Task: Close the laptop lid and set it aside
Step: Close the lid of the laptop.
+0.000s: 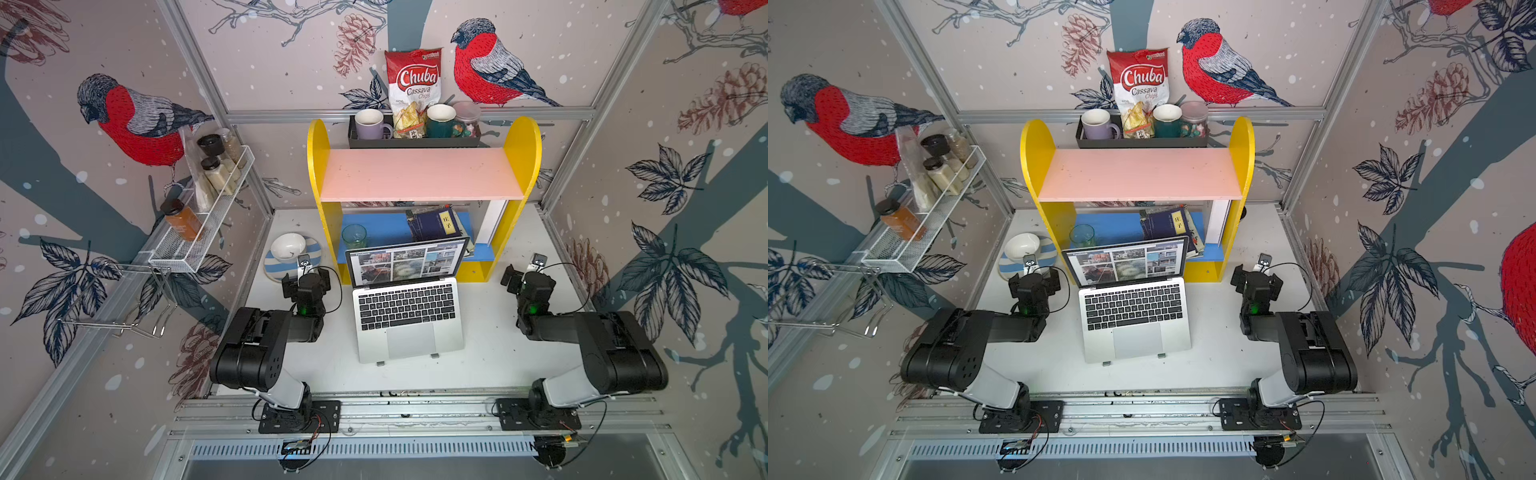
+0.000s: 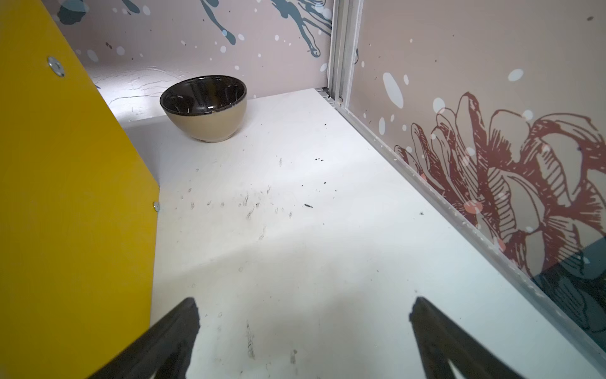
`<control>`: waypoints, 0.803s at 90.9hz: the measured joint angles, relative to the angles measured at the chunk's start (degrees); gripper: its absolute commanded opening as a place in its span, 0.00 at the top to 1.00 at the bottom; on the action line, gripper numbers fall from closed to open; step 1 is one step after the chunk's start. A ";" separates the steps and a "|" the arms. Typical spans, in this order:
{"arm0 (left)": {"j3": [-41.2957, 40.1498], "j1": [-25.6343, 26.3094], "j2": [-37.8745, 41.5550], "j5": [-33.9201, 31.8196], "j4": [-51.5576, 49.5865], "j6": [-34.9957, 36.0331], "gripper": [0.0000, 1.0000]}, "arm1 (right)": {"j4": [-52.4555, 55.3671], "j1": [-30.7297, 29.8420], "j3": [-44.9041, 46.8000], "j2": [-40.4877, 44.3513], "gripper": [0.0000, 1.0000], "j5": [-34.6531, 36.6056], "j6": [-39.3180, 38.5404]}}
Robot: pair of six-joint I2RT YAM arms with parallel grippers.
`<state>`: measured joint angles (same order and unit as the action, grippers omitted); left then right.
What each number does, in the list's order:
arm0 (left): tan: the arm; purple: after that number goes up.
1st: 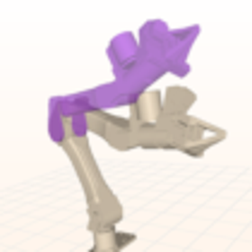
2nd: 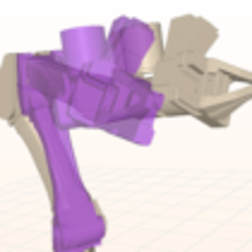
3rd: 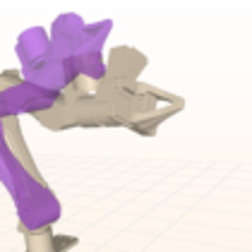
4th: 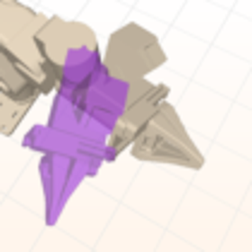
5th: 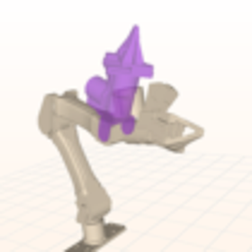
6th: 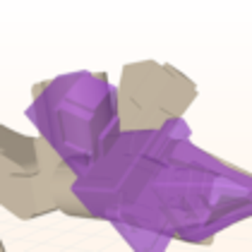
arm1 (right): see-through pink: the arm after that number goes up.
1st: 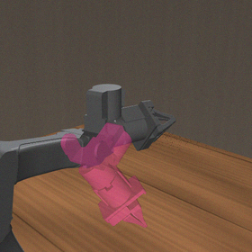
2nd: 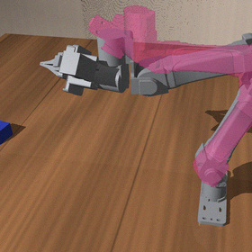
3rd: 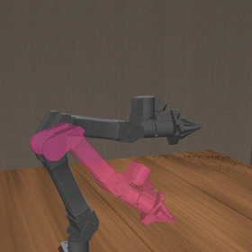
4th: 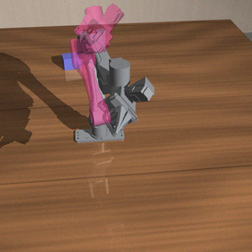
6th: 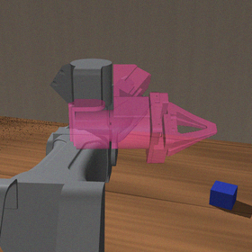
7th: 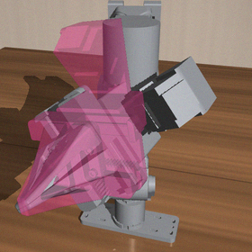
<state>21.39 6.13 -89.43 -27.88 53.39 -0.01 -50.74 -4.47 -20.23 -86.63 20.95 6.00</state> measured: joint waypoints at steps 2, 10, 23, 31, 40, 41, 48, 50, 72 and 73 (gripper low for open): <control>0.00 -0.02 0.00 0.44 0.00 -0.02 0.04 | 0.00 0.00 0.00 0.00 0.00 0.00 0.00; 0.00 -0.02 0.00 1.16 -0.04 0.00 0.04 | 0.00 0.00 0.00 0.00 0.00 0.00 0.00; 0.00 -0.02 0.00 1.25 -0.04 -0.02 0.04 | -0.02 0.00 0.00 0.00 0.00 0.00 0.00; 0.00 -0.02 0.00 1.27 -0.02 -0.02 0.04 | -0.02 0.04 0.00 0.02 0.00 -0.07 0.00; 0.00 -0.02 0.00 1.27 -0.02 -0.02 0.04 | 0.00 0.85 0.02 0.04 0.00 -1.36 0.02; 0.00 -0.02 0.00 1.27 -0.02 -0.02 0.04 | 0.00 0.94 0.02 0.04 0.00 -1.49 0.02; 0.02 -0.02 0.00 1.27 -0.04 -0.02 0.03 | -0.02 1.53 0.04 0.13 0.00 -1.92 0.22; 0.02 -0.02 0.00 1.27 -0.04 -0.02 0.04 | -0.02 1.60 0.04 0.13 0.00 -1.97 0.22; 0.46 1.99 9.31 -1.79 -6.60 0.00 0.04 | 2.45 -0.70 -0.74 3.02 0.00 1.95 0.46; 0.83 2.12 10.19 -1.99 -7.52 0.02 0.04 | 2.78 -0.92 -0.92 3.21 0.00 2.58 0.46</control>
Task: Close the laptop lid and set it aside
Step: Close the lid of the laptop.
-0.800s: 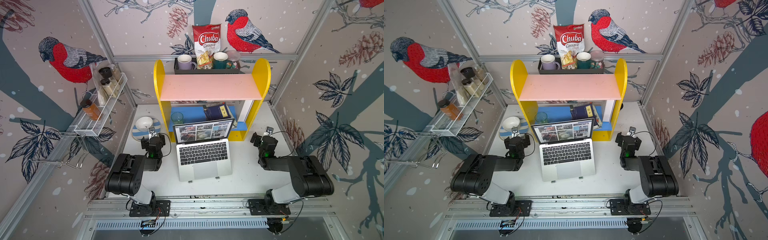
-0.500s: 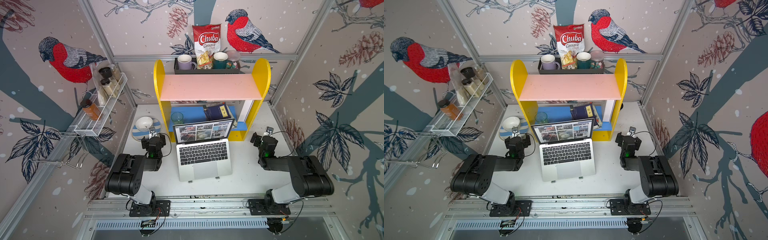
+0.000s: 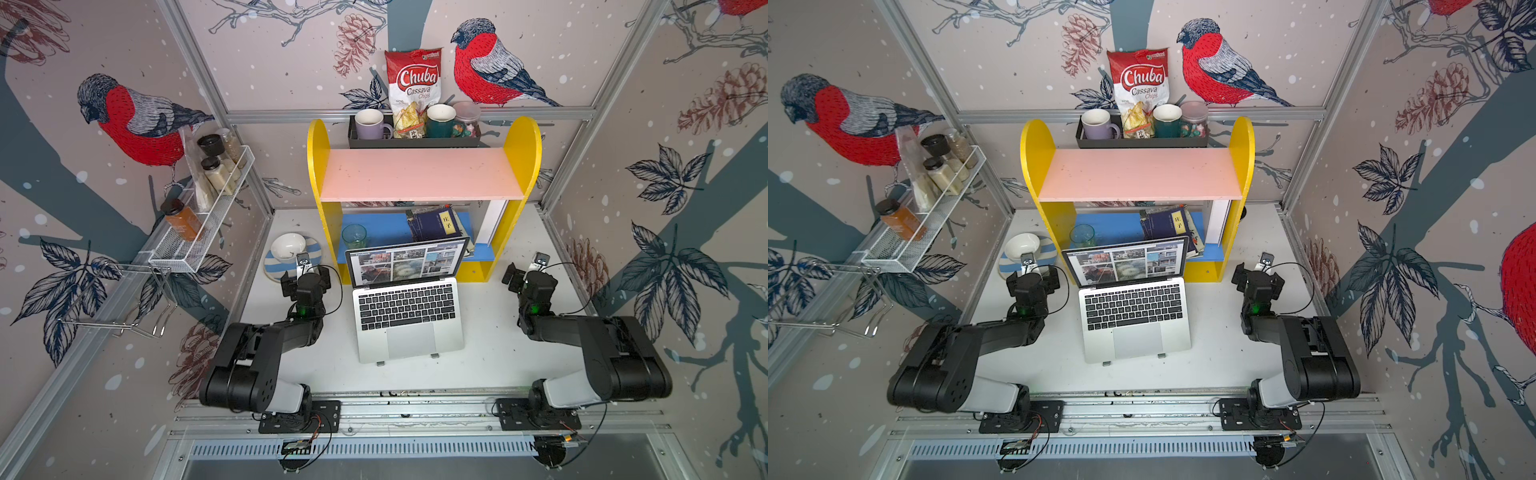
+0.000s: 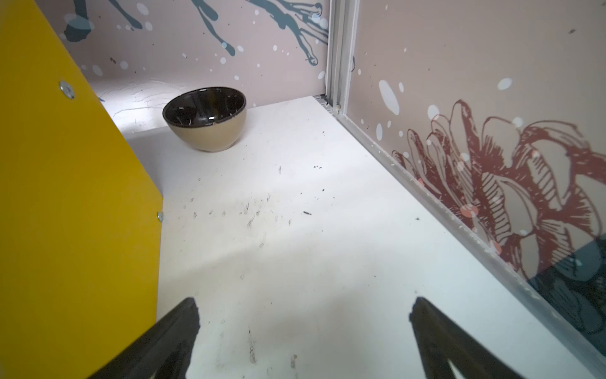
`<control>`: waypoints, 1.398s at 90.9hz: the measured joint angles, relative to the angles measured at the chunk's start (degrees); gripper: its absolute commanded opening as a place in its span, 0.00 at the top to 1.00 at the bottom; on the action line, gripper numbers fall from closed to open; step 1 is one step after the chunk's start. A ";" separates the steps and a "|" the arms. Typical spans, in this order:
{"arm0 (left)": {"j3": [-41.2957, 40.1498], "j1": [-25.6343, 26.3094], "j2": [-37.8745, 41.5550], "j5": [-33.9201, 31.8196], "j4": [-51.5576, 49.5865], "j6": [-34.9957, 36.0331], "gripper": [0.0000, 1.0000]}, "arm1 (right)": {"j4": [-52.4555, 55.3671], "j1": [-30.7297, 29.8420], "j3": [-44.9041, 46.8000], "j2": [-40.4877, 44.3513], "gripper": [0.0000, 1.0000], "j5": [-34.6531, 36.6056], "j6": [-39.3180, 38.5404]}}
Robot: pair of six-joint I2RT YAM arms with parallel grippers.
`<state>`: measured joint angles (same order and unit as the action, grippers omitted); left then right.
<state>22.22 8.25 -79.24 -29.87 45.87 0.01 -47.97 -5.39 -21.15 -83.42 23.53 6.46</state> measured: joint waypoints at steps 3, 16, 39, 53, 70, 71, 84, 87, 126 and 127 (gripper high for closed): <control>1.68 0.28 2.86 -0.42 -3.39 -0.22 0.04 | 2.36 -1.11 -1.38 1.11 0.00 2.80 0.28; 11.50 0.61 12.66 -2.21 -21.79 -5.20 0.04 | 18.40 -2.03 -13.51 5.27 0.00 13.11 5.75; 29.35 0.85 24.24 6.62 -57.48 -18.67 0.14 | 56.94 4.61 -32.61 15.08 0.03 11.72 26.56; 39.04 2.19 29.73 15.74 -74.05 -25.75 0.15 | 69.77 4.31 -37.33 25.20 0.08 0.87 29.68; 50.40 6.21 30.88 23.82 -87.47 -32.46 0.15 | 80.02 -9.18 -49.22 31.17 0.13 -5.29 29.86; 51.15 6.51 30.67 24.24 -88.41 -32.98 0.15 | 80.32 -10.40 -50.01 30.97 0.13 -5.29 29.81; 54.21 9.16 29.83 27.04 -95.82 -36.17 0.16 | 87.86 -31.17 -63.58 24.20 0.18 -2.10 27.61; 54.53 9.51 29.86 27.04 -97.26 -36.28 0.16 | 89.44 -34.77 -66.45 22.12 0.21 -0.31 26.73; 56.72 9.97 28.92 26.99 -100.45 -37.31 0.18 | 103.56 -56.59 -98.84 -7.61 0.63 11.76 17.49; 56.61 9.97 28.98 27.04 -100.45 -37.44 0.18 | 103.73 -56.61 -99.34 -8.20 0.64 11.89 17.44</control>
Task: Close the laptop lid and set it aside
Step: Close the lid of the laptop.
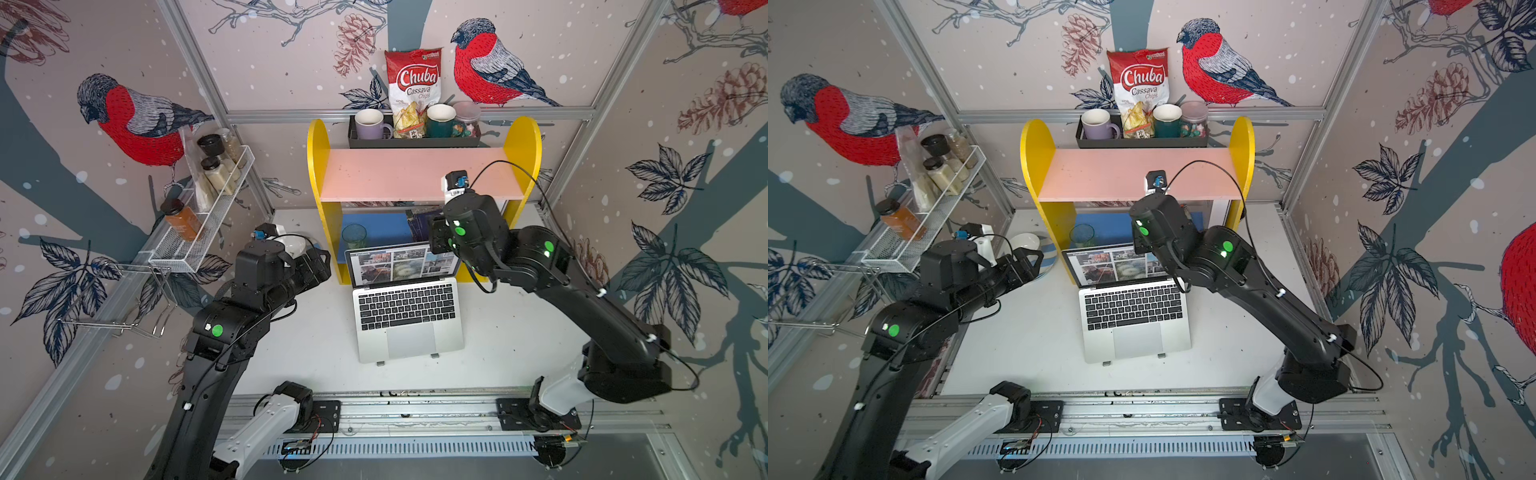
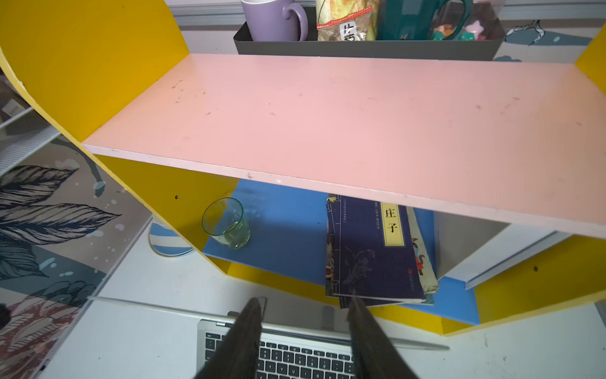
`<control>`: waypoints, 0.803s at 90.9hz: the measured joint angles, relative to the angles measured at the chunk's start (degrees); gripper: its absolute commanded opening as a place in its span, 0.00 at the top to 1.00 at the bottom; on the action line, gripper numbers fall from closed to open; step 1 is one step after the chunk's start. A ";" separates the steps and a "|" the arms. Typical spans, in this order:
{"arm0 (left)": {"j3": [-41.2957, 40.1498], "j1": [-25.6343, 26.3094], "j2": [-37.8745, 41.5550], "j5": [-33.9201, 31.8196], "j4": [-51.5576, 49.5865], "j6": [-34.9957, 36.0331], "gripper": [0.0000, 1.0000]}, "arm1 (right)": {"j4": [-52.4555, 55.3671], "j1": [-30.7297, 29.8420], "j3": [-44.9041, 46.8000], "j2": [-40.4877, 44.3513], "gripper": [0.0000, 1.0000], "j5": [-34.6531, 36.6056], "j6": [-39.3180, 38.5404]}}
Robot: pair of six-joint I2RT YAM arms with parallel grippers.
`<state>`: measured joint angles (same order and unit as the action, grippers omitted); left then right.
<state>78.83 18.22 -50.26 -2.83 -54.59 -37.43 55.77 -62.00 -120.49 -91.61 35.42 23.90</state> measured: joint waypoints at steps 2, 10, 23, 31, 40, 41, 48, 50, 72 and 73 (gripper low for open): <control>-0.20 0.00 0.07 0.02 0.02 -0.20 0.18 | 0.22 -0.13 -0.83 -0.96 0.66 0.07 -0.22; -0.42 0.00 0.04 0.39 0.61 -0.94 0.19 | 1.11 -0.09 -4.07 -4.59 0.68 0.33 -1.46; 4.11 1.03 -3.58 1.20 1.27 -1.68 0.26 | 2.23 1.66 -8.87 -9.07 0.68 -0.81 -2.75; 9.79 4.35 -8.22 -0.66 1.03 -1.44 0.30 | 3.04 3.82 -10.97 -10.78 0.68 -3.10 -2.75; 16.31 10.23 -14.01 -4.72 0.13 0.37 0.32 | 3.52 5.86 -11.34 -11.13 0.69 -5.70 -2.71; 16.87 10.91 -14.56 -5.20 -0.07 0.42 0.32 | 3.54 5.97 -11.32 -11.13 0.69 -5.90 -2.71; 20.63 15.54 -18.16 -9.16 -1.25 1.81 0.32 | 3.78 6.64 -10.86 -11.02 0.70 -8.07 -2.69; 21.44 16.72 -19.04 -10.25 -1.60 2.05 0.33 | 3.85 6.84 -10.58 -10.95 0.70 -8.66 -2.67; 26.43 24.52 -26.16 -20.04 -5.14 5.18 0.34 | 4.66 8.26 -5.20 -8.63 0.74 -13.33 -2.49; 26.53 24.68 -26.29 -20.31 -5.20 5.33 0.34 | 4.63 8.26 -5.03 -8.50 0.74 -13.42 -2.49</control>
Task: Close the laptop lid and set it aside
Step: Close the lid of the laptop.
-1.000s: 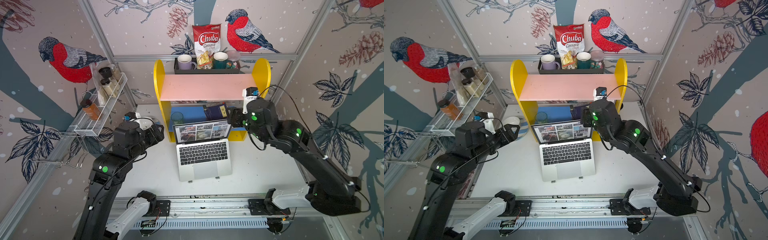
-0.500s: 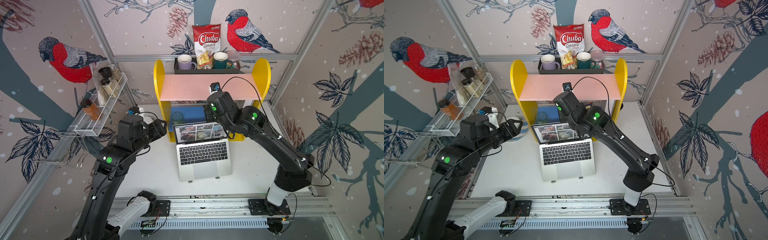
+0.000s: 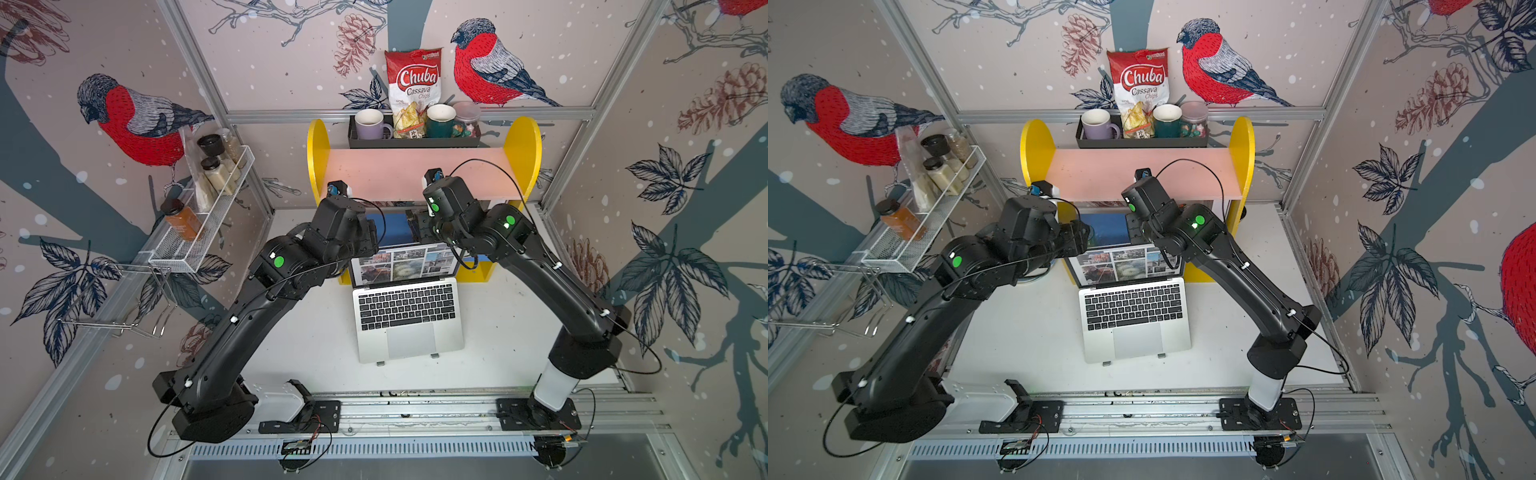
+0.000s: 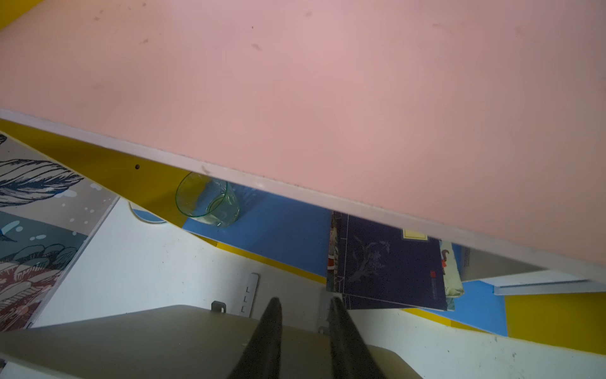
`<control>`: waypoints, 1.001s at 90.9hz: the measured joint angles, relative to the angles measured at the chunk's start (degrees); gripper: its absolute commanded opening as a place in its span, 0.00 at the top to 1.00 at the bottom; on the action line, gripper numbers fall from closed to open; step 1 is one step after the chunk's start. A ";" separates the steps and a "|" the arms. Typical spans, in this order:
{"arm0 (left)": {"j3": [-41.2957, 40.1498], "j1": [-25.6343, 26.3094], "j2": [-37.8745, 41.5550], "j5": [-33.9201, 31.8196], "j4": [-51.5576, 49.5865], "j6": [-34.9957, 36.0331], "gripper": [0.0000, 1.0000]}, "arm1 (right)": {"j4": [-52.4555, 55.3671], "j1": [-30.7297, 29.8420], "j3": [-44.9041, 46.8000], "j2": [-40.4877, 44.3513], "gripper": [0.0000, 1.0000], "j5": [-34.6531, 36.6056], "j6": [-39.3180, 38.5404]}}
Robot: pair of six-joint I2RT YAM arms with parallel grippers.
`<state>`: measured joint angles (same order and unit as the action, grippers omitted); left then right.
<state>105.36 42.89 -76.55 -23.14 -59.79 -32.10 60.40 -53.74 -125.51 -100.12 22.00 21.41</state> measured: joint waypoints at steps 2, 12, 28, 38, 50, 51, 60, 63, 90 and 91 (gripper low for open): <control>0.20 0.37 -0.33 -0.63 -0.13 0.24 0.34 | -0.02 0.00 0.59 0.37 0.74 -0.22 0.00; 0.46 1.49 -1.38 -2.84 -0.72 0.59 0.34 | -0.42 0.44 3.52 1.92 0.74 -1.73 0.04; 0.28 2.25 -2.51 -4.50 -0.92 0.83 0.34 | -1.31 1.05 7.26 3.10 0.74 -3.26 1.07; -0.81 2.25 -2.64 -5.18 -0.90 0.83 0.34 | -2.01 1.03 9.29 4.02 0.74 -4.00 1.11; -2.34 2.25 -2.62 -5.35 -0.85 0.81 0.34 | -3.26 1.03 10.88 5.07 0.74 -4.39 1.42; -2.45 2.25 -2.62 -5.35 -0.83 0.81 0.34 | -3.34 1.03 10.99 5.16 0.74 -4.42 1.46; -3.32 2.25 -2.60 -5.31 -0.79 0.76 0.33 | -4.02 0.76 11.93 5.75 0.74 -4.42 1.53; -3.58 2.25 -2.60 -5.31 -0.79 0.72 0.33 | -4.31 0.61 12.28 5.92 0.74 -4.42 1.55; -6.86 2.25 -0.48 -5.14 -0.37 0.28 0.33 | -6.64 -0.92 15.93 8.22 0.75 -4.35 2.71; -6.99 2.25 -0.39 -5.14 -0.35 0.26 0.33 | -6.69 -0.98 16.02 8.28 0.75 -4.35 2.75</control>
<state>98.37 45.15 -76.95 -28.27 -60.14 -31.83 53.71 -54.72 -109.49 -91.83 17.65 24.16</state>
